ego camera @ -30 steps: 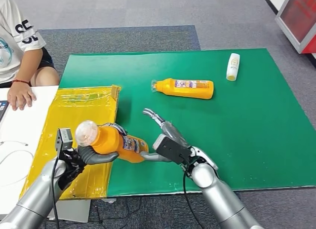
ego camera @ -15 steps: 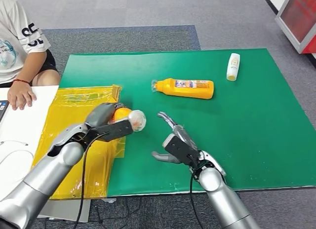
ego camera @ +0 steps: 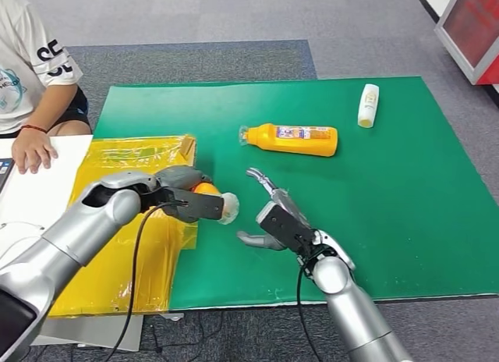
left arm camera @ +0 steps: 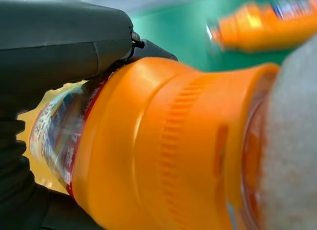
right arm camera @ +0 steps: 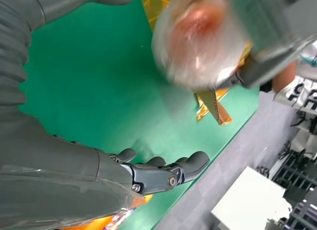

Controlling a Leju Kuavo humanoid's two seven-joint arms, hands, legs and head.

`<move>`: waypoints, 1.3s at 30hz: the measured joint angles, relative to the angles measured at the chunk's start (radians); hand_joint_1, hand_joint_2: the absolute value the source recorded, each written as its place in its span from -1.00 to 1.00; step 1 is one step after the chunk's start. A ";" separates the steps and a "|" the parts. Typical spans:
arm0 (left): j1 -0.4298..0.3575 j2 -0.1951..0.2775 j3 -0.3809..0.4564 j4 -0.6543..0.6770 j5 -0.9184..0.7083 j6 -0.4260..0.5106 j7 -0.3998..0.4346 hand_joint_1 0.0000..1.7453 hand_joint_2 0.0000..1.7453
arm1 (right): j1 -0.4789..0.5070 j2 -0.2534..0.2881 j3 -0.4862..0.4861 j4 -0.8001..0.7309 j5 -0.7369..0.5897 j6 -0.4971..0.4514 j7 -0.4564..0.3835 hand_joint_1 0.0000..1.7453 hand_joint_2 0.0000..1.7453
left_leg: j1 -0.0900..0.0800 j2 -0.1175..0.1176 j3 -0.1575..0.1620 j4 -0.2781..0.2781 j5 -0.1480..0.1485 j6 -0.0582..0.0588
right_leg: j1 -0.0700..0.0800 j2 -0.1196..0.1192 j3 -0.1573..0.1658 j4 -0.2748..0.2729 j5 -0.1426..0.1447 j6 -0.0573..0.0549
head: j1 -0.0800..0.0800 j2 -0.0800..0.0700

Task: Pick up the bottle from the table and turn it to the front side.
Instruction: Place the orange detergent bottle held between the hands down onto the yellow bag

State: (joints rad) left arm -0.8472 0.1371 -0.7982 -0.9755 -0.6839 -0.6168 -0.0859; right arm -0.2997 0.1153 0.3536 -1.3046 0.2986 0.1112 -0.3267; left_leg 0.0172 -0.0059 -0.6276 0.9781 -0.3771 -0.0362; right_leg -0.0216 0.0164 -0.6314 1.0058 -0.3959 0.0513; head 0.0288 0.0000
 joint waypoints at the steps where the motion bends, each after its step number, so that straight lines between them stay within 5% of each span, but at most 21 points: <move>1: -0.026 0.013 -0.022 0.027 0.038 -0.046 -0.035 1.00 1.00 | -0.006 0.000 0.003 0.010 -0.006 0.004 -0.008 -1.00 1.00 | 0.000 0.000 0.000 0.000 0.000 0.000 | 0.000 0.000 0.000 0.000 0.000 0.000 | 0.000 0.000; 5: -0.111 0.068 -0.108 0.094 0.182 -0.154 -0.105 1.00 1.00 | -0.033 0.001 0.022 0.043 -0.030 0.008 -0.018 -1.00 1.00 | 0.000 0.000 0.000 0.000 0.000 0.000 | 0.000 0.000 0.000 0.000 0.000 0.000 | 0.000 0.000; 11: -0.172 0.125 -0.210 0.135 0.278 -0.182 -0.081 1.00 1.00 | -0.063 0.001 0.050 0.073 -0.047 0.004 -0.015 -1.00 1.00 | 0.000 0.000 0.000 0.000 0.000 0.000 | 0.000 0.000 -0.001 0.000 0.000 0.000 | 0.000 0.000; 24: -0.214 0.124 -0.343 0.222 0.345 -0.097 0.003 1.00 1.00 | -0.085 0.005 0.077 0.103 -0.051 -0.014 -0.002 -1.00 1.00 | 0.000 0.000 0.000 0.000 0.001 -0.001 | 0.000 0.000 0.000 0.001 0.001 -0.001 | 0.000 0.000; 25: -0.215 0.122 -0.348 0.232 0.350 -0.090 0.009 0.80 1.00 | -0.086 0.006 0.079 0.104 -0.051 -0.015 -0.001 -1.00 1.00 | 0.000 0.000 0.001 0.000 0.001 -0.001 | 0.000 0.000 0.000 0.001 0.001 -0.001 | 0.000 0.000; 28: -0.215 0.110 -0.359 0.269 0.361 -0.060 0.026 -0.64 1.00 | -0.089 0.009 0.086 0.108 -0.048 -0.019 0.005 -1.00 1.00 | 0.000 0.000 0.001 0.000 0.001 -0.001 | 0.000 0.000 0.000 0.002 0.001 -0.001 | 0.000 0.000; 29: -0.213 0.106 -0.362 0.282 0.364 -0.046 0.030 -0.94 1.00 | -0.090 0.009 0.088 0.108 -0.048 -0.022 0.007 -1.00 1.00 | 0.000 0.000 0.001 0.000 0.001 -0.001 | 0.000 0.000 0.000 0.002 0.001 -0.001 | 0.000 0.000; 39: -0.177 0.077 -0.364 0.345 0.389 0.030 0.007 -1.00 1.00 | -0.091 0.009 0.100 0.109 -0.047 -0.037 0.014 -1.00 1.00 | 0.000 0.000 0.001 0.000 0.002 -0.001 | 0.000 0.000 0.000 0.002 0.001 -0.001 | 0.000 0.000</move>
State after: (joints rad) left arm -1.0240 0.2144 -1.1620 -0.6306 -0.2951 -0.5865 -0.0793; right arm -0.3904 0.1244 0.4539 -1.1959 0.2520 0.0742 -0.3123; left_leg 0.0172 -0.0059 -0.6271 0.9780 -0.3756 -0.0373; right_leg -0.0216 0.0163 -0.6313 1.0073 -0.3949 0.0501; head 0.0288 -0.0001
